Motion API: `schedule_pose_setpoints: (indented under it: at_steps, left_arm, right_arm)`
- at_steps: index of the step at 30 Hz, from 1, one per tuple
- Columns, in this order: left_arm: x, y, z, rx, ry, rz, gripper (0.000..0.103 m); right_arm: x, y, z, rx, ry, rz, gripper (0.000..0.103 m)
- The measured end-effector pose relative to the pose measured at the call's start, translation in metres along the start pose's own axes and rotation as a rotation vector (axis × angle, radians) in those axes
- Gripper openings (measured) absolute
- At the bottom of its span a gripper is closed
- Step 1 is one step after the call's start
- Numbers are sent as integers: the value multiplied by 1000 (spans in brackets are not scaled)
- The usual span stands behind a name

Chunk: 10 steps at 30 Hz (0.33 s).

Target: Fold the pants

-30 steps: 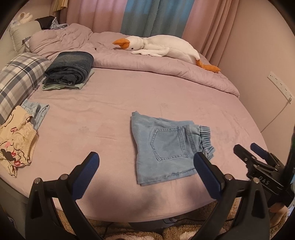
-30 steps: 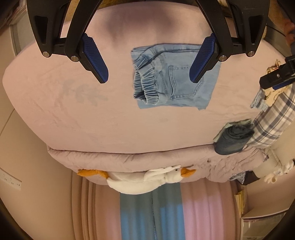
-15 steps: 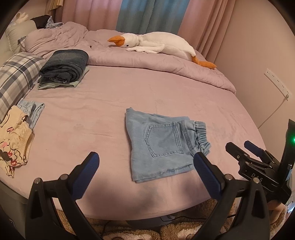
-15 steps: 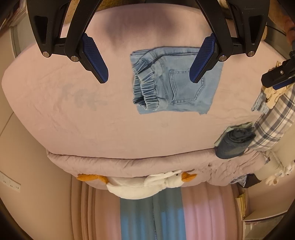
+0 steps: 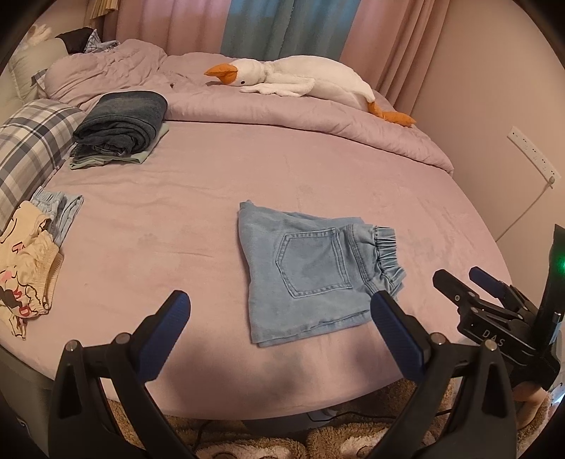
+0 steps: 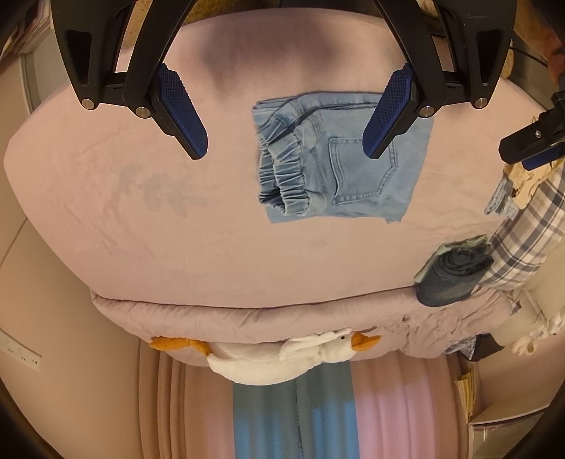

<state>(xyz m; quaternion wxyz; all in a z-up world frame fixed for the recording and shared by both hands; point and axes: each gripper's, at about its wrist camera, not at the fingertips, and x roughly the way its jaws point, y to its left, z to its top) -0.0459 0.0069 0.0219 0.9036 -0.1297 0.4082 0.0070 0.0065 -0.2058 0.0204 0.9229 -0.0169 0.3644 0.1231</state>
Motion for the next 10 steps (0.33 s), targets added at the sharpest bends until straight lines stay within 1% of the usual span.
schedule_pose_setpoints:
  at_steps: [10]
  left_arm:
    - [-1,-1,0,1,-4,-4,102]
  right_arm:
    - [2,-3,-1,13,7,7,89]
